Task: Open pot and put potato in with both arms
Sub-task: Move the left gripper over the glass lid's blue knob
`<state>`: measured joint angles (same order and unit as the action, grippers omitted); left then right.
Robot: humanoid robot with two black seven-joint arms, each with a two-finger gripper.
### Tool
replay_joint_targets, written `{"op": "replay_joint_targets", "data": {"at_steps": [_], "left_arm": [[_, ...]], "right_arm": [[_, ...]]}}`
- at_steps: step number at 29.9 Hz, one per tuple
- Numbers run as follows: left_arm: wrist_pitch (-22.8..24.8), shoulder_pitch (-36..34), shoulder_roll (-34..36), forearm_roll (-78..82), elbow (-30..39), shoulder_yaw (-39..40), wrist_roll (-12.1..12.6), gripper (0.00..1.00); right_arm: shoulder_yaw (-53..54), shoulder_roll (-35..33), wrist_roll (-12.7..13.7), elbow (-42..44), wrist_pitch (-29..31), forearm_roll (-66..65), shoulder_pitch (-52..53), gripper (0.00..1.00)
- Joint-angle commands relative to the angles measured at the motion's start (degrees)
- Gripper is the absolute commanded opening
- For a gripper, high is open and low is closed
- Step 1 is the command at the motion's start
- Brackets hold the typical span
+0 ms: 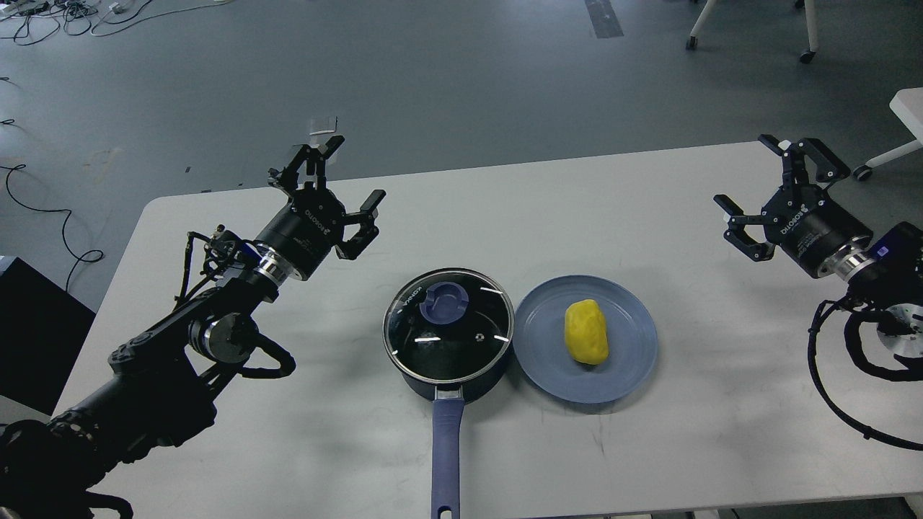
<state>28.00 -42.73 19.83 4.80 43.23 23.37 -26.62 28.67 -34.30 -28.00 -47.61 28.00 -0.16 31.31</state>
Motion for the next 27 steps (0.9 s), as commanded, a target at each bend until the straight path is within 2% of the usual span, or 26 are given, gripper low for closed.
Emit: {"op": "replay_joint_targets", "data": {"at_steps": [1, 7, 12, 16, 17, 19, 23, 26, 27], "left_arm": [[0.0, 0.2, -0.1, 0.2, -0.2, 0.1, 0.0, 0.98], [0.0, -0.6, 0.7, 0.7, -0.2, 0.0, 0.1, 0.98], [0.0, -3.3, 4.4, 5.5, -0.2, 0.0, 0.6, 0.98], [0.0, -5.5, 5.5, 15.2, 0.0, 0.7, -0.4, 0.98], [0.0, -5.9, 6.1, 17.8, 0.3, 1.1, -1.4, 0.98], [0.0, -7.1, 6.8, 20.4, 1.1, 1.1, -1.4, 0.98], [0.0, -10.7, 8.4, 25.8, 4.9, 1.1, -1.4, 0.98], [0.0, -12.9, 12.3, 34.1, 13.7, 1.2, -1.4, 0.98], [0.0, -13.4, 14.0, 37.6, 18.6, 1.2, -1.4, 0.98]], "right_arm": [[-0.1, -0.1, 0.0, 0.1, 0.0, 0.0, 0.1, 1.00], [-0.1, -0.1, 0.0, 0.1, 0.0, 0.0, 0.1, 1.00], [-0.2, -0.2, 0.0, 0.1, 0.0, 0.0, 0.2, 1.00], [-0.3, -0.4, 0.0, 0.1, 0.0, 0.0, 0.2, 1.00], [-0.3, -0.4, 0.0, 0.1, 0.0, 0.0, 0.2, 1.00], [-0.3, -0.5, 0.0, 0.0, 0.0, 0.0, 0.2, 1.00], [-0.3, -0.7, 0.0, 0.0, 0.0, 0.0, 0.2, 1.00], [-0.3, -0.9, 0.0, 0.0, 0.0, 0.0, 0.2, 1.00], [-0.3, -0.9, 0.0, 0.0, 0.0, 0.0, 0.2, 1.00]]}}
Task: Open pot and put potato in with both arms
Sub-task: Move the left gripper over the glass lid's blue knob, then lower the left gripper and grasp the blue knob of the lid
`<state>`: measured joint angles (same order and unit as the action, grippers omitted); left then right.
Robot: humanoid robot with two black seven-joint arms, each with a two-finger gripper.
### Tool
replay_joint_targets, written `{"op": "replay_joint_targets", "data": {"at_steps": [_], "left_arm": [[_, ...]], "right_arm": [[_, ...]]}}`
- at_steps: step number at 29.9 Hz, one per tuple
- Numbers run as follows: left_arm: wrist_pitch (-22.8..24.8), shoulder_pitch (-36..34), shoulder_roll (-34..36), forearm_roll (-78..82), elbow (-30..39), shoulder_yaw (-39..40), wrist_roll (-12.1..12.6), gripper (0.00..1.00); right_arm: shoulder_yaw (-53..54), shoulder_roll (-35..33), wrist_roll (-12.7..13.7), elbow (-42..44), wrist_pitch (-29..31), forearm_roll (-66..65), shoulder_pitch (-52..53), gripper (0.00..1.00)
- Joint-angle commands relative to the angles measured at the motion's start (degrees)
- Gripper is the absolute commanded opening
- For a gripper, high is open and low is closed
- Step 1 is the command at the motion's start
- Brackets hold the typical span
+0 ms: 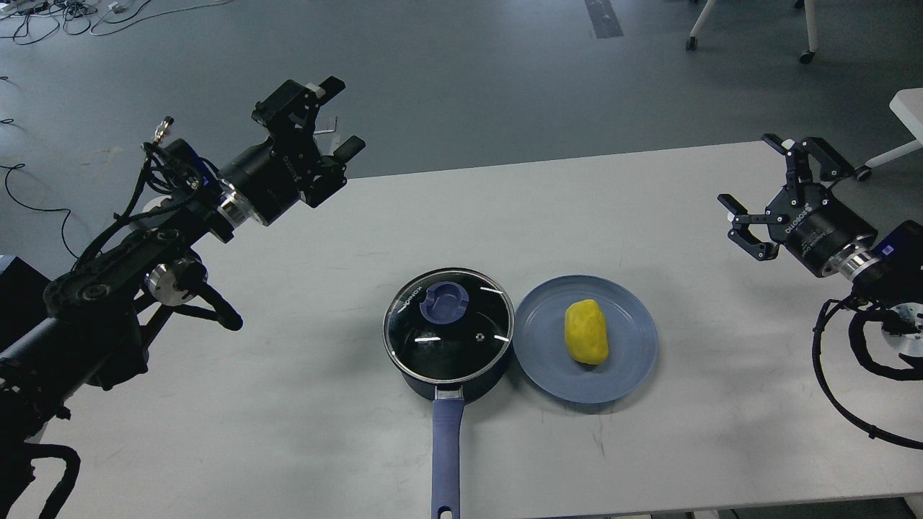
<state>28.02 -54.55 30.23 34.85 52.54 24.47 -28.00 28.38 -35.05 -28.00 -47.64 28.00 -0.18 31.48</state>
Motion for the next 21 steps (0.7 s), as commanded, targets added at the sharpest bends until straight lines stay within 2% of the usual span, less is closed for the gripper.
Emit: {"op": "replay_joint_targets", "data": {"at_steps": [1, 5, 7, 10, 17, 21], "left_arm": [[0.0, -2.1, 5.6, 12.0, 14.6, 0.1, 0.0, 0.98], [0.0, -2.7, 9.1, 25.4, 26.3, 0.1, 0.0, 0.98], [-0.9, -2.9, 9.8, 37.8, 32.5, 0.1, 0.0, 0.98], [-2.5, -3.6, 9.8, 48.3, 35.9, 0.0, 0.0, 0.98], [-3.1, -2.8, 8.7, 69.6, 35.4, -1.0, 0.0, 0.98], [-6.3, -2.5, 6.0, 78.1, 32.1, -3.5, 0.0, 0.98]], "right_arm": [[0.0, -0.2, 0.0, 0.0, 0.0, 0.0, 0.0, 1.00], [0.0, -0.3, 0.0, -0.2, 0.0, 0.0, 0.0, 1.00], [0.0, -0.3, 0.0, -0.2, 0.0, 0.0, 0.1, 1.00], [0.0, -0.2, 0.0, -0.3, 0.0, 0.0, 0.1, 1.00], [0.0, -0.2, 0.0, -0.2, 0.0, -0.1, 0.2, 1.00], [0.0, -0.2, 0.0, -0.1, 0.0, -0.1, 0.2, 1.00]]}}
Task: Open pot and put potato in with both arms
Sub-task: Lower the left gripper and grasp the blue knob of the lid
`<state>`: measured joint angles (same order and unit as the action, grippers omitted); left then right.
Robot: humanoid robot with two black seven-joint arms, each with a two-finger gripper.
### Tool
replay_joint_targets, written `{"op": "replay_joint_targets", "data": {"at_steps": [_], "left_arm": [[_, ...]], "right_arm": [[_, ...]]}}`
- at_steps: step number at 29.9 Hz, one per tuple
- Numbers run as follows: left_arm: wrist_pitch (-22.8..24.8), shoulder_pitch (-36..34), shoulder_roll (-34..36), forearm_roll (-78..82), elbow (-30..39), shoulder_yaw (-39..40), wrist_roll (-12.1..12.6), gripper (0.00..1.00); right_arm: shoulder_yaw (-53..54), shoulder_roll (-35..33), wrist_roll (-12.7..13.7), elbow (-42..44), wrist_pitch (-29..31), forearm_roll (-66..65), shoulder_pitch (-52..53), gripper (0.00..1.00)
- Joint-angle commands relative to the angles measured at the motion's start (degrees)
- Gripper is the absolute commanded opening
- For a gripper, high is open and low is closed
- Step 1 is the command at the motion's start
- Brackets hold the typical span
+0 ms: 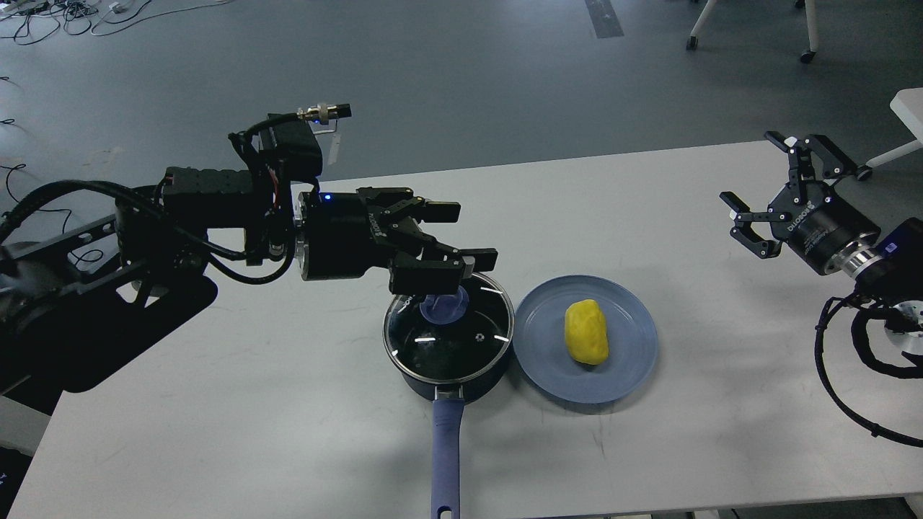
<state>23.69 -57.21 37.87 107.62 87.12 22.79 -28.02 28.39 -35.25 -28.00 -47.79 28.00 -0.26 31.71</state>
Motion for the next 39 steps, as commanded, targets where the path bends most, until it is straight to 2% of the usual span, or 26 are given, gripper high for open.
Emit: {"op": "replay_joint_targets", "data": {"at_steps": [1, 8, 12, 22, 30, 39], "left_arm": [[-2.7, 0.2, -2.2, 6.5, -3.3, -2.4, 0.0, 0.98], [-4.7, 1.5, -5.2, 8.8, -6.9, -6.3, 0.0, 0.95], [-7.9, 3.4, -5.8, 8.9, -9.3, -6.5, 0.0, 0.95], [-11.4, 6.6, -5.8, 11.7, -12.3, -6.8, 0.0, 0.95], [-11.7, 8.0, -5.5, 11.7, -12.2, -6.7, 0.0, 0.94], [-11.7, 8.5, -5.4, 11.6, -12.1, -7.0, 0.0, 0.81]], "right_arm": [[0.0, 0.0, 0.0, 0.1, 0.0, 0.0, 0.0, 1.00], [-0.1, 0.0, 0.0, 0.0, 0.0, 0.0, 0.0, 1.00], [-0.1, -0.1, 0.0, 0.1, 0.0, 0.0, 0.0, 1.00], [-0.2, 0.0, 0.0, 0.0, 0.0, 0.0, 0.0, 1.00], [-0.3, 0.0, 0.0, 0.0, 0.0, 0.0, 0.0, 1.00], [-0.3, 0.0, 0.0, 0.0, 0.0, -0.1, 0.0, 1.00]]}}
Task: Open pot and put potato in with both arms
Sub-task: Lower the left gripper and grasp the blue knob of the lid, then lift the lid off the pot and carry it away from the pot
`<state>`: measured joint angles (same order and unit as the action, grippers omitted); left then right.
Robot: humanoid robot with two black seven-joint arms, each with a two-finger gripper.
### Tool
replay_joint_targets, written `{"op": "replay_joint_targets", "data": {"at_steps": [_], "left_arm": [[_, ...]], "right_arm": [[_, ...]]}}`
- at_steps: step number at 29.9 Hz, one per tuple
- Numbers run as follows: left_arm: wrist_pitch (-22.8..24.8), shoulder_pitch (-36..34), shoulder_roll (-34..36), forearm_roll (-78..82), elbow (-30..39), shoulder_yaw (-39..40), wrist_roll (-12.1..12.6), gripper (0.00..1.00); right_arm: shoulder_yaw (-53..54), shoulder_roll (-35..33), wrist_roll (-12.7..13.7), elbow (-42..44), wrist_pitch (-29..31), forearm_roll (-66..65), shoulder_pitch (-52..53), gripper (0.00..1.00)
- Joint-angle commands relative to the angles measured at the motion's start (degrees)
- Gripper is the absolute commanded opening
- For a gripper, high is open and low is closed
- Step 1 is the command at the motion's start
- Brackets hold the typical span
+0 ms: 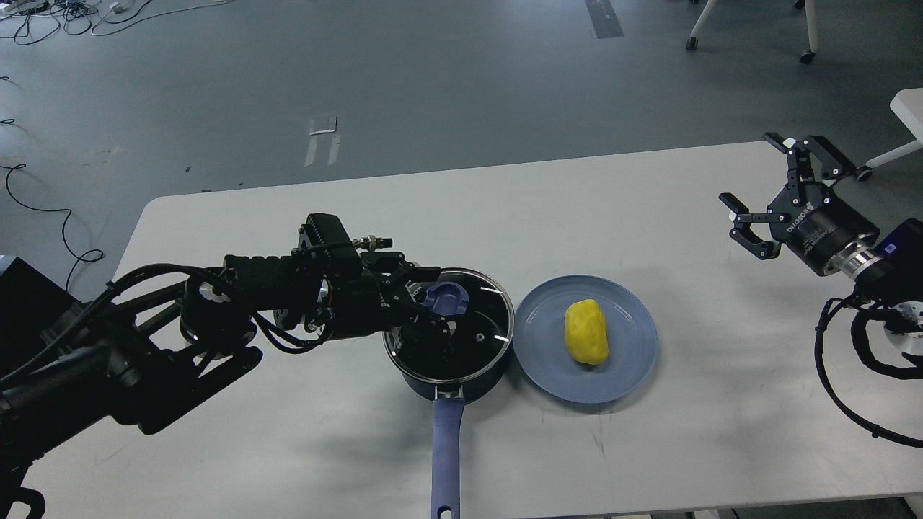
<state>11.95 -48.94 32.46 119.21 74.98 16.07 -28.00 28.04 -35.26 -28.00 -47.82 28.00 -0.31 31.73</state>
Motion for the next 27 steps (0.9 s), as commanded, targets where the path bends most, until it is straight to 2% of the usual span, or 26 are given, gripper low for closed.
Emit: {"op": "replay_joint_targets", "data": {"at_steps": [1, 8, 9, 13, 14, 16, 18, 22, 27], "left_arm": [[-0.1, 0.4, -0.1, -0.1, 0.0, -0.3, 0.0, 0.79], [-0.3, 1.7, 0.1, -0.1, 0.0, -0.2, 0.0, 0.75], [-0.7, 1.7, 0.1, -0.2, 0.0, -0.2, 0.0, 0.67], [-2.4, 1.6, 0.1, -0.4, 0.0, -0.2, 0.0, 0.55], [-2.4, 1.6, 0.2, -0.4, 0.0, -0.2, 0.0, 0.48], [-2.7, 1.6, 0.4, -0.4, 0.0, -0.1, 0.0, 0.44], [-3.2, 1.4, 0.7, -0.6, 0.0, 0.2, 0.0, 0.36], [-3.9, 0.4, 0.9, -1.4, 0.2, 0.8, 0.0, 0.35], [-3.9, -2.5, 5.0, -4.6, 0.5, 0.9, 0.0, 0.36]], "right_arm": [[0.0, 0.0, 0.0, 0.0, 0.0, 0.0, 0.0, 1.00], [0.0, 0.0, 0.0, 0.0, 0.0, 0.0, -0.1, 1.00], [0.0, 0.0, 0.0, 0.0, 0.0, 0.0, -0.1, 1.00], [0.0, 0.0, 0.0, 0.0, 0.0, 0.0, -0.1, 1.00], [0.0, 0.0, 0.0, 0.0, 0.0, 0.0, -0.1, 1.00], [0.0, 0.0, 0.0, 0.0, 0.0, 0.0, -0.1, 1.00], [0.0, 0.0, 0.0, 0.0, 0.0, 0.0, -0.1, 1.00], [0.0, 0.0, 0.0, 0.0, 0.0, 0.0, 0.0, 1.00], [0.1, -0.1, 0.0, 0.0, 0.0, 0.0, 0.0, 1.00]]}}
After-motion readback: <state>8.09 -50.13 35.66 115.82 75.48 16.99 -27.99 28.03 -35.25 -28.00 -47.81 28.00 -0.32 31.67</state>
